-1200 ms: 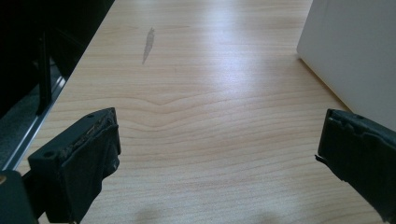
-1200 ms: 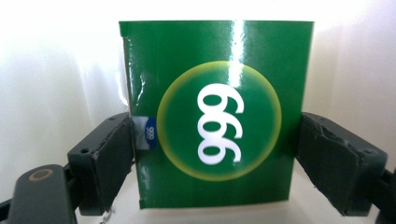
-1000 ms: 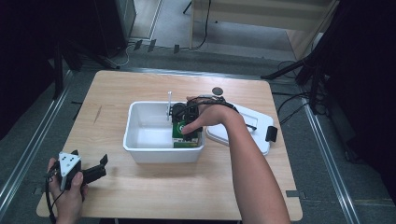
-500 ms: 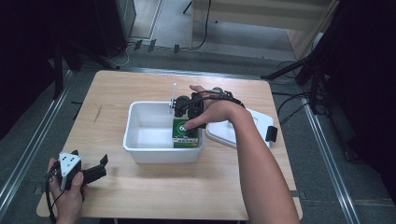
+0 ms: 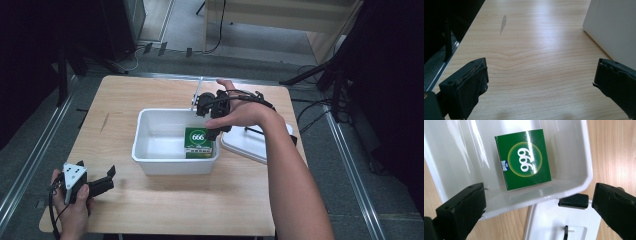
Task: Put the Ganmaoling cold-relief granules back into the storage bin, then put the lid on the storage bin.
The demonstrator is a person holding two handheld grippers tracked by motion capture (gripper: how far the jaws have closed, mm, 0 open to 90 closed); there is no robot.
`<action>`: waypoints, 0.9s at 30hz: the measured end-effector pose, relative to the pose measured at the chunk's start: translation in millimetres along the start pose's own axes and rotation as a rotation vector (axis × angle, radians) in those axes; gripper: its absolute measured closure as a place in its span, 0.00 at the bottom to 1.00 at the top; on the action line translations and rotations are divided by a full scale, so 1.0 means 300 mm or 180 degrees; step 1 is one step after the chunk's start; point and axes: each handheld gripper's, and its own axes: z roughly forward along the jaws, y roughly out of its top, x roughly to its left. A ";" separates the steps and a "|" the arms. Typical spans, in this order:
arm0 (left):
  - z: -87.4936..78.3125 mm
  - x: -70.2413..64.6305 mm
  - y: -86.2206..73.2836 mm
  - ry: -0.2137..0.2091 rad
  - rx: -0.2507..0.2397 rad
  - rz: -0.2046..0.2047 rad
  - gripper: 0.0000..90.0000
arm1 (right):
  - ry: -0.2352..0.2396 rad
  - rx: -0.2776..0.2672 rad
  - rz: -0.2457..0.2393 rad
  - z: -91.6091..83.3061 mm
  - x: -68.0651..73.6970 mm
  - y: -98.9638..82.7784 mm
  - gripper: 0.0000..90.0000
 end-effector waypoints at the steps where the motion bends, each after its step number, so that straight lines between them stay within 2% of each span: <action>1: 0.000 0.000 0.000 -0.0002 0.0004 0.0000 0.00 | -0.0006 -0.0006 0.0015 -0.006 -0.002 -0.006 0.00; 18: 0.001 0.000 0.000 0.0005 0.0007 0.0002 0.00 | -0.0223 0.0022 0.0254 -0.062 -0.052 -0.180 0.00; 27: 0.000 -0.001 0.000 0.0013 0.0000 0.0004 0.00 | -0.0247 0.0119 0.0333 -0.037 -0.067 -0.255 0.00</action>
